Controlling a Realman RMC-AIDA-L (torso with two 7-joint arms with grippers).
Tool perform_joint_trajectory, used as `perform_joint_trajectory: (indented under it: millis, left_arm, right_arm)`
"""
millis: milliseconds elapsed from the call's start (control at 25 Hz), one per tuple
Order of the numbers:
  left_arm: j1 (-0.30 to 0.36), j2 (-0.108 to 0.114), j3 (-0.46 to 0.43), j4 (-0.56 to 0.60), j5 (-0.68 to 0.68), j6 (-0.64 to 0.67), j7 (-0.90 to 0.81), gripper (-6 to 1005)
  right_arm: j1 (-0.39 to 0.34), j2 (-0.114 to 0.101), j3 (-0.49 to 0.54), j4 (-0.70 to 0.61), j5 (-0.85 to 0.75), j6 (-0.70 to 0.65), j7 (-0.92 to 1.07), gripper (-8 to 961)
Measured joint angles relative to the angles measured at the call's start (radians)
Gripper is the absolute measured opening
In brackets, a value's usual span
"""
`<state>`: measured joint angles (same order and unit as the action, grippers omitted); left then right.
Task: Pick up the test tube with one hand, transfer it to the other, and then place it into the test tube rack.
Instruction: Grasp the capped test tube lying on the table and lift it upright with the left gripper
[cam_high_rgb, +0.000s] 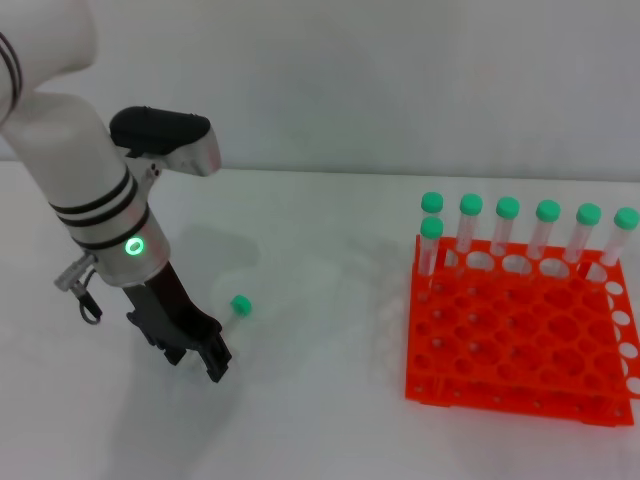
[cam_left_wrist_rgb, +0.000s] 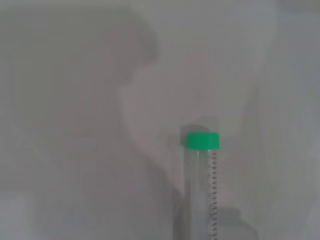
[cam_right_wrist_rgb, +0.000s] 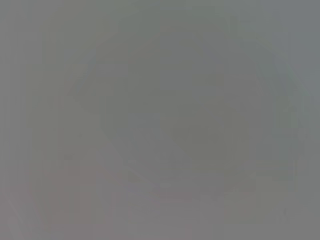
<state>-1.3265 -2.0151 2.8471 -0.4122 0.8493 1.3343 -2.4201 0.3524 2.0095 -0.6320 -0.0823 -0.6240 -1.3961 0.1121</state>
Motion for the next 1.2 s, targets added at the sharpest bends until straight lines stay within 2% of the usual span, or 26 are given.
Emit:
perform_joint_trajectory:
  millis: [520, 1200]
  left_arm:
    - [0.003, -0.019, 0.0, 0.003, 0.056, -0.009, -0.048, 616]
    - [0.012, -0.017, 0.0, 0.002, 0.068, -0.064, -0.048, 583]
  right_arm:
    - [0.01, 0.002, -0.002, -0.003, -0.004, 0.0, 0.0, 649]
    - [0.01, 0.002, -0.003, -0.006, -0.004, 0.0, 0.0, 649]
